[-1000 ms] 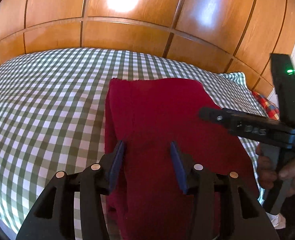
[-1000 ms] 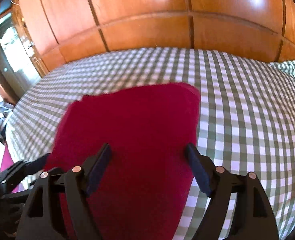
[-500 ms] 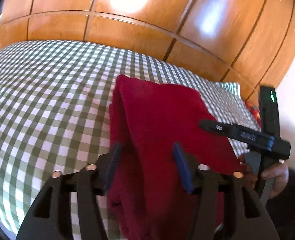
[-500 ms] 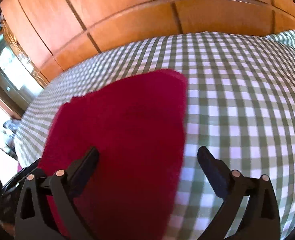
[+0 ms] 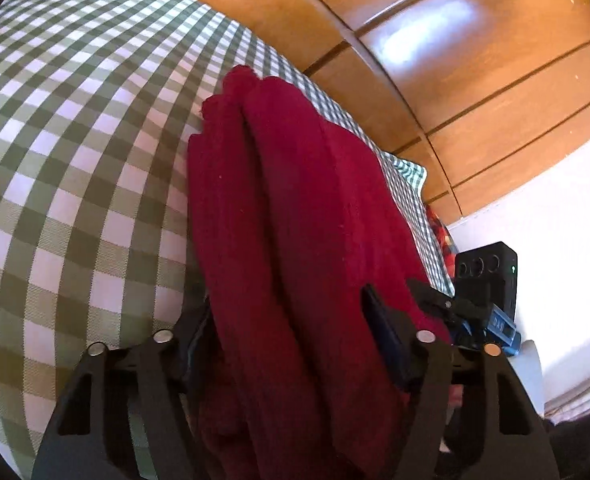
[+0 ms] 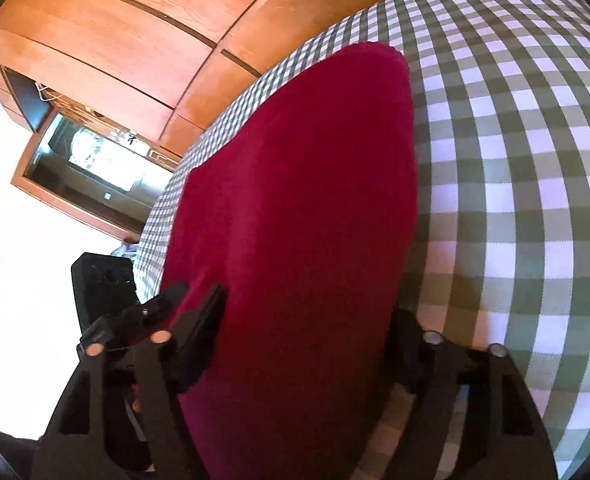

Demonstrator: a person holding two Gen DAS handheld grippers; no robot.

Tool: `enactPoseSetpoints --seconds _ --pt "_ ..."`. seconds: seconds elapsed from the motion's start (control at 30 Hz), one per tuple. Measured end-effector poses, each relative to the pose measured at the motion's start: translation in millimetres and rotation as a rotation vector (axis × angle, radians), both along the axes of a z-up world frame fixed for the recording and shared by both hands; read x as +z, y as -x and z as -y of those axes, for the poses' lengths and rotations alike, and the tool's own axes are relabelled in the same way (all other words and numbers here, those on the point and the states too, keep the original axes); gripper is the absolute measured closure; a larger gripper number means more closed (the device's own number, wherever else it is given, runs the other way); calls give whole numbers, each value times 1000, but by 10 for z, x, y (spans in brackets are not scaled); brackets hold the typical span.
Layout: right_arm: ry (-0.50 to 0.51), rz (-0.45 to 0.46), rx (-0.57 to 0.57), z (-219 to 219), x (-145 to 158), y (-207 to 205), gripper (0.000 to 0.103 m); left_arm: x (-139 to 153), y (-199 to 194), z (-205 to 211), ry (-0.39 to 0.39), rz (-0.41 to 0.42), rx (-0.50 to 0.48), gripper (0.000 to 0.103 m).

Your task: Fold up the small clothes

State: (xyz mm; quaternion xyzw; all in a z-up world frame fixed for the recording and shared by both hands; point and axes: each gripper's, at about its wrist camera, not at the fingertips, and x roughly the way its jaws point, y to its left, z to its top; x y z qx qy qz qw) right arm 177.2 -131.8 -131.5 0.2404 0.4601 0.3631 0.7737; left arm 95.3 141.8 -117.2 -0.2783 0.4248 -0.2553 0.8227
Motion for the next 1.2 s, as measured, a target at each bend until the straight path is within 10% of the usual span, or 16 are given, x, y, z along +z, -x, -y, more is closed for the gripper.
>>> enactPoseSetpoints --seconds 0.17,0.6,0.97,1.13,1.2 --pt "11 52 5 185 181 150 57 115 49 72 23 46 -30 52" --pt "36 177 -247 1609 566 756 59 515 -350 1471 30 125 -323 55" --pt "141 242 -583 3096 696 632 57 815 -1347 3461 -100 200 -523 55" --pt "296 142 -660 3422 337 403 49 344 -1753 4027 -265 112 -544 55" --pt "319 73 -681 3460 63 321 35 162 -1799 4105 -348 101 -525 40"
